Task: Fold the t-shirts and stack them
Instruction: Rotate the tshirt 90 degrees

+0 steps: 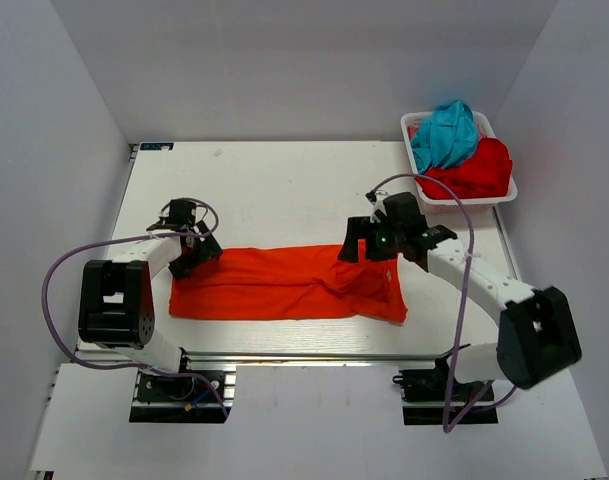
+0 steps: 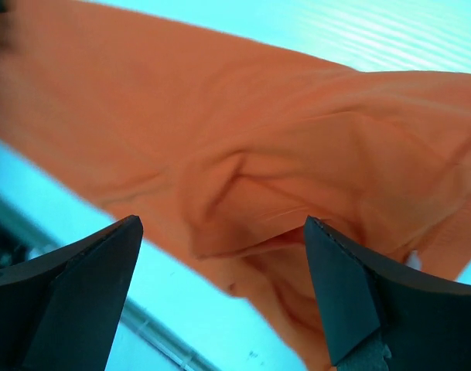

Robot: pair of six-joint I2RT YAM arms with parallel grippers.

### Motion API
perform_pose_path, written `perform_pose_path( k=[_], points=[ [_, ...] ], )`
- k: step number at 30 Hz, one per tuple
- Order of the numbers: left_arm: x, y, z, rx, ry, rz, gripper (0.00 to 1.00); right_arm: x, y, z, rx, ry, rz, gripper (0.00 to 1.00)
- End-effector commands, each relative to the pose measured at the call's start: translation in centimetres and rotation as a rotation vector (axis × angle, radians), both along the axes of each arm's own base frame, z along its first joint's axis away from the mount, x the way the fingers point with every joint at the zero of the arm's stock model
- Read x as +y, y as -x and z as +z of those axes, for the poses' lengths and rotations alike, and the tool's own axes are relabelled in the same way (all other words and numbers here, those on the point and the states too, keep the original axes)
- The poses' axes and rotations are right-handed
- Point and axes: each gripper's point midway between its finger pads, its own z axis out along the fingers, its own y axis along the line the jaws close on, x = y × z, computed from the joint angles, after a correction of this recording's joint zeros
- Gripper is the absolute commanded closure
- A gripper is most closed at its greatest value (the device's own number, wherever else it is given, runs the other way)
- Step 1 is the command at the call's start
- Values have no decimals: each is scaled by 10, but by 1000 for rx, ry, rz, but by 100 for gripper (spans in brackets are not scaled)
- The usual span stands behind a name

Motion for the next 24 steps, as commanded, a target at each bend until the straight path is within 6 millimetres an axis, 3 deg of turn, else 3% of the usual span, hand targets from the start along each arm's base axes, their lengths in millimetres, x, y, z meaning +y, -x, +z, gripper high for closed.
perform_pose_path(
  k=[1, 5, 8, 9, 10, 11, 12, 13, 14, 15, 16, 17, 21, 22, 23, 24],
  points=[
    [12, 16, 1, 37, -44, 48, 1, -18, -24, -27, 53, 119, -152, 10],
    [17, 25, 3, 70, -63, 88, 1, -28, -37, -71, 205, 198, -248, 10],
    [19, 38, 2, 105, -72, 119, 1, -34, -57, -83, 229, 222, -307, 10],
    [17, 48, -1, 133, -59, 134, 1, -43, -62, -102, 267, 265, -340, 10],
    [16, 56, -5, 160, -49, 143, 1, -45, -67, -107, 285, 263, -364, 10],
    [13, 61, -9, 172, -36, 148, 1, -41, -85, -97, 269, 230, -372, 10],
    [8, 74, -14, 204, -6, 161, 1, -43, -86, -117, 322, 241, -376, 10],
    [4, 80, -16, 212, 14, 155, 1, -42, -106, -109, 293, 220, -372, 10],
    [1, 93, -24, 248, 31, 149, 1, -41, -113, -109, 287, 221, -359, 10],
    [-8, 96, -24, 253, 82, 163, 1, -48, -118, -127, 324, 240, -372, 10],
    [-12, 102, -26, 273, 107, 167, 1, -42, -136, -123, 327, 235, -349, 10],
    [-18, 110, -31, 299, 128, 163, 1, -41, -138, -138, 367, 238, -335, 10],
    [-62, 119, -31, 294, 364, 100, 1, -24, -175, -146, 391, 133, -306, 10],
    [-70, 120, -31, 292, 403, 77, 1, -16, -205, -125, 326, 84, -305, 10],
    [-75, 123, -31, 294, 431, 69, 1, -15, -208, -145, 357, 87, -308, 10],
    [-79, 122, -28, 288, 457, 46, 1, -15, -215, -146, 361, 74, -307, 10]
  ],
)
